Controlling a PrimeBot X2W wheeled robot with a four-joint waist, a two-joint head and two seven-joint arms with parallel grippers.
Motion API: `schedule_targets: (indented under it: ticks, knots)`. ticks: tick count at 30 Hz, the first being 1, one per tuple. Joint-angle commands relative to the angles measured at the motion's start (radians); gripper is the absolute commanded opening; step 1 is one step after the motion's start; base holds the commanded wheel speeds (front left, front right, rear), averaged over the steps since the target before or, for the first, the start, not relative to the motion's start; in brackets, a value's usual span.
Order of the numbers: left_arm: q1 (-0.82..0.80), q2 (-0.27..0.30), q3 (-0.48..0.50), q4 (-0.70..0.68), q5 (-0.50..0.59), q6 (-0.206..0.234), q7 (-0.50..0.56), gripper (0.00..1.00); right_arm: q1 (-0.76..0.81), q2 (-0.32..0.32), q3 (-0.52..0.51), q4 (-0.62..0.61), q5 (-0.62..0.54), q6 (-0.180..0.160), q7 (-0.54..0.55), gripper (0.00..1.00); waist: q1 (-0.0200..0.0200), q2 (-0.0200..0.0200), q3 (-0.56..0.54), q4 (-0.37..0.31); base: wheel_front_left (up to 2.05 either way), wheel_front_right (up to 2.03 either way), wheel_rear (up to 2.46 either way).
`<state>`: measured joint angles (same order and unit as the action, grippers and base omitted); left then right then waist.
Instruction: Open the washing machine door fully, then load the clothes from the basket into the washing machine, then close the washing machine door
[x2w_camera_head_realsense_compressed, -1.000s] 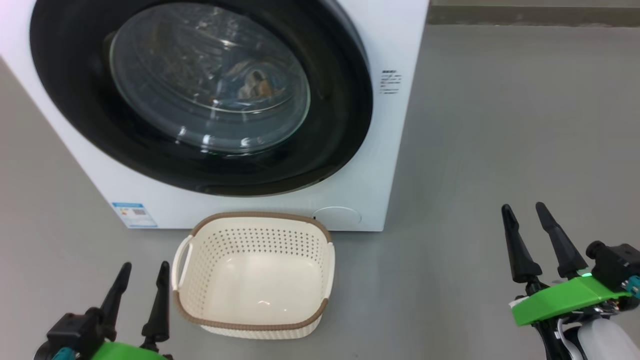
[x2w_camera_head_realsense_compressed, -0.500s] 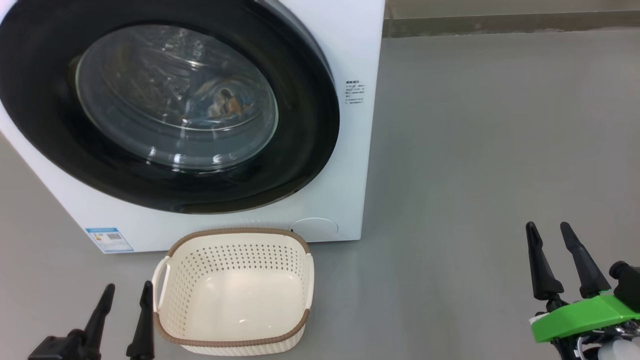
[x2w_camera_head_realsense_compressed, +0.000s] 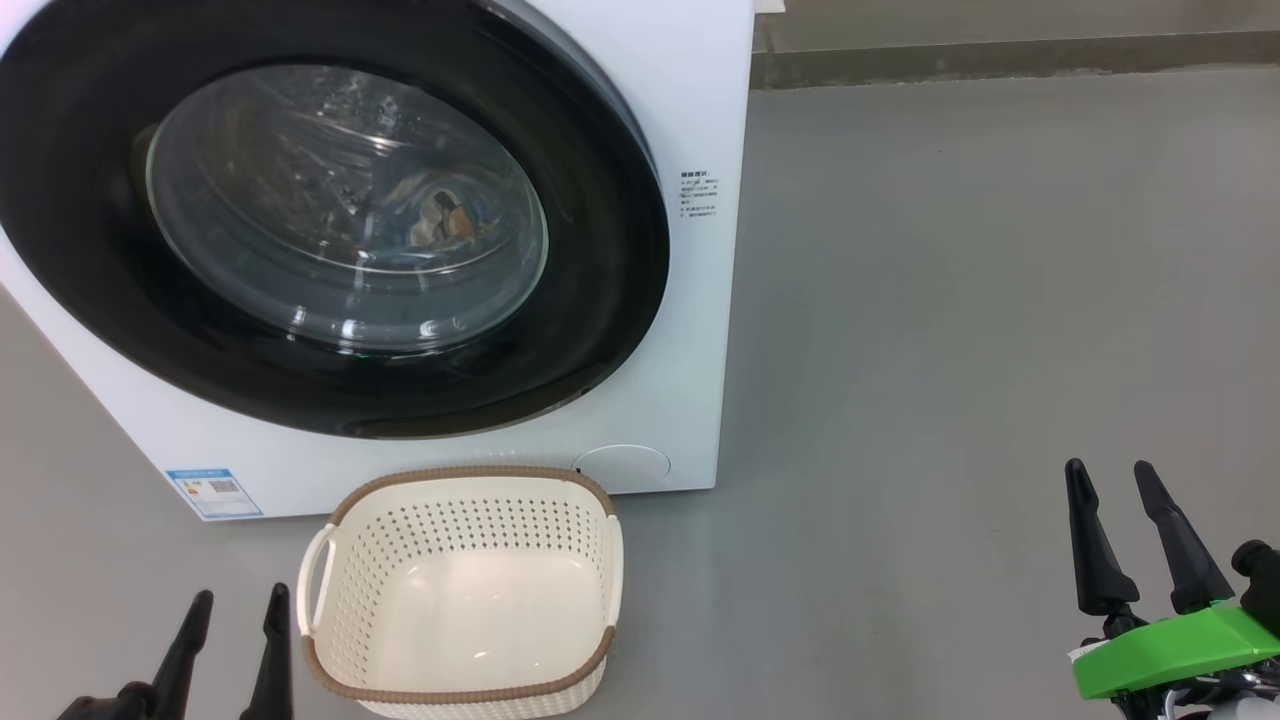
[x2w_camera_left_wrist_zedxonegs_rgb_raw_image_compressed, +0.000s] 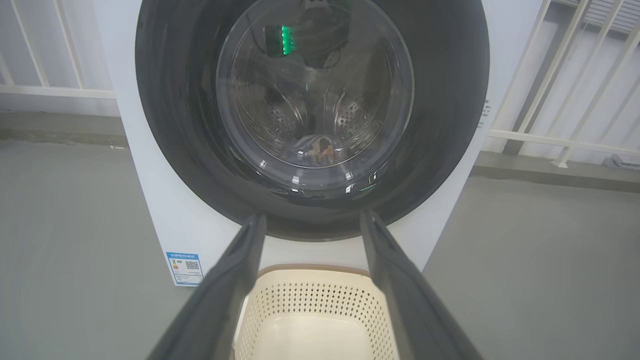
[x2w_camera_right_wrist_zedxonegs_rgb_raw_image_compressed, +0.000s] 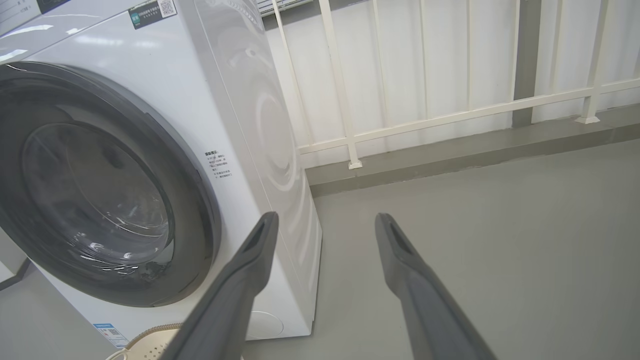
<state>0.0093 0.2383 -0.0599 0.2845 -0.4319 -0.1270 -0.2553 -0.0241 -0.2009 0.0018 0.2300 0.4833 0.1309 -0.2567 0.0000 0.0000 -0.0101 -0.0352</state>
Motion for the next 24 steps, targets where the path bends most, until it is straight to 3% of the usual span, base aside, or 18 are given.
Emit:
schedule_targets:
  ticks: [1,17,18,24]
  knots:
    - [-0.016,0.027,0.040,-0.026,0.003,-0.004,-0.006,1.00,0.000,-0.017,0.015,-0.028,-0.009,0.000,-0.005,1.00,0.0000,0.0000,0.000,0.000,0.00,0.00,0.00]
    - [-0.023,0.022,0.043,-0.026,0.026,-0.004,-0.006,1.00,-0.004,-0.012,0.029,-0.032,-0.011,0.000,-0.005,1.00,0.0000,0.0000,0.007,0.000,0.00,0.00,0.00]
    - [0.000,-0.001,0.004,0.000,0.012,0.000,0.000,0.00,0.010,0.005,0.006,-0.004,0.000,0.000,0.000,0.00,0.0000,0.0000,0.007,0.000,0.00,0.00,0.00]
    - [0.008,-0.034,-0.003,0.035,-0.014,0.000,0.009,0.00,0.023,0.034,0.007,0.038,0.024,0.000,0.008,0.00,0.0002,0.0000,0.008,0.000,0.00,0.00,0.00]
